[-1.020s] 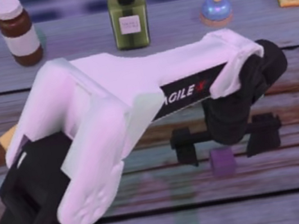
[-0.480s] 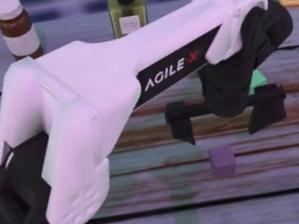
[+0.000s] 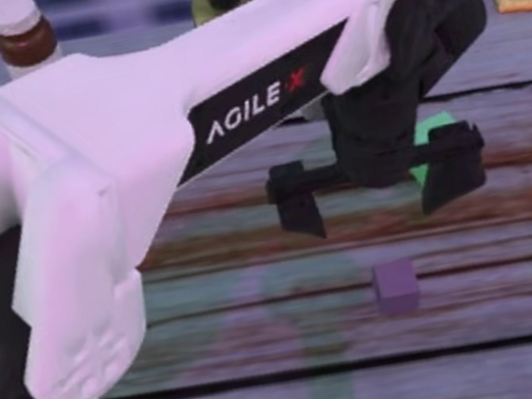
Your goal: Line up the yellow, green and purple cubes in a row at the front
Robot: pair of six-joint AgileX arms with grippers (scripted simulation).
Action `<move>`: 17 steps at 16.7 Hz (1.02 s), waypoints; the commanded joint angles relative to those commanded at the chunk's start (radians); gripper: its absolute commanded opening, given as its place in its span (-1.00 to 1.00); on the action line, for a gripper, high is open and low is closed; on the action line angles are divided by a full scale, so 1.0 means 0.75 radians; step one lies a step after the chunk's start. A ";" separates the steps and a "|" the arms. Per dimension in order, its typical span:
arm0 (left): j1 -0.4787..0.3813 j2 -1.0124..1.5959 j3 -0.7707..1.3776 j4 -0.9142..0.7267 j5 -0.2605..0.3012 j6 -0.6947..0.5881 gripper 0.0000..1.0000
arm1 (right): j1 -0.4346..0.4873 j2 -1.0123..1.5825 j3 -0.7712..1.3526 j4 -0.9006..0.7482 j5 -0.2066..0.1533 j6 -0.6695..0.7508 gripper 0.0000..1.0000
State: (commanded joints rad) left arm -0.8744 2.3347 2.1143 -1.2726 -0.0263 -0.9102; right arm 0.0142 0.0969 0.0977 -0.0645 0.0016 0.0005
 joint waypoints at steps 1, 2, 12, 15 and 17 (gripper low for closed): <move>0.033 -0.068 -0.064 0.039 -0.002 0.011 1.00 | 0.009 0.061 0.061 -0.039 0.000 0.000 1.00; 0.072 -0.149 -0.139 0.084 -0.004 0.025 1.00 | 0.021 0.141 0.140 -0.089 0.000 -0.001 1.00; 0.631 -1.526 -1.364 0.771 -0.013 0.382 1.00 | 0.188 1.529 1.346 -0.820 0.001 -0.022 1.00; 0.798 -1.977 -1.784 1.004 -0.008 0.566 1.00 | 0.241 1.988 1.717 -1.060 0.004 -0.028 1.00; 0.896 -2.245 -2.040 1.151 -0.003 0.695 1.00 | 0.274 2.264 1.949 -1.211 0.005 -0.031 1.00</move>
State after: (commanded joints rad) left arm -0.2027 0.6509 0.5841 -0.4096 -0.0284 -0.3887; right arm 0.2197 1.7949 1.5595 -0.9727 0.0057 -0.0229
